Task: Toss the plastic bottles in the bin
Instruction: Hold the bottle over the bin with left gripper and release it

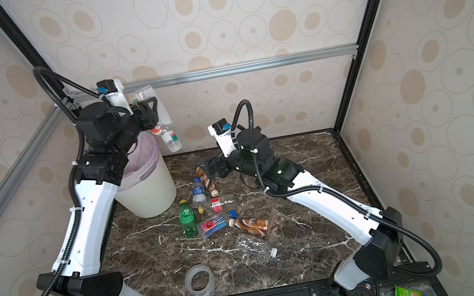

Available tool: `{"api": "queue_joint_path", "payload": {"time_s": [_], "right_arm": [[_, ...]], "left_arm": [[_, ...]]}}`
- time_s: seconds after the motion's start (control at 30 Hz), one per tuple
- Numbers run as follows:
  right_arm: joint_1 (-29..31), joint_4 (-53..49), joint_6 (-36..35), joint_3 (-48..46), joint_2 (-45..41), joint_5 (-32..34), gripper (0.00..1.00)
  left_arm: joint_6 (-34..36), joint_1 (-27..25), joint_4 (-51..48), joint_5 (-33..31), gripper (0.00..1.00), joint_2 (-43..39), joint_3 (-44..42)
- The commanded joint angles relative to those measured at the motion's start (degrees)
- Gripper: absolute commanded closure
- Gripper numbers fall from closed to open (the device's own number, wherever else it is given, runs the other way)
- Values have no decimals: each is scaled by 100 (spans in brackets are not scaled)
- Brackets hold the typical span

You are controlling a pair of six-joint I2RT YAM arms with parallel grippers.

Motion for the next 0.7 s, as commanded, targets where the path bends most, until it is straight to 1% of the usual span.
{"api": "queue_joint_path", "payload": {"time_s": [0.0,0.1,0.2,0.43,0.53,0.6,0.63,0.67], "right_arm": [[86,316,-243,449,164,-343,0],[161,345,-376,703,230,-394,0],[199,279,-488,899,253,-358,0],[205,60,-678,1014,260,-241,0],[199,62,-696,914,267,-195,0],[202,49,-699,857,284,-193,0],[203,36,-681,832,297,-186,0],[202,20,-678,807,303,-186,0]], "left_arm": [[1037,68,-405,-729,45,-3,598],[1374,75,-389,-1208,45,9,892],[1639,81,-101,-1647,45,-158,820],[2186,105,1247,-2486,45,-838,-262],[2174,286,1535,-2518,45,-830,-698],[1993,446,1304,-2537,45,-597,-773],[1869,538,1104,-2604,43,-400,-803],[1747,620,911,-2700,39,-236,-818]]}}
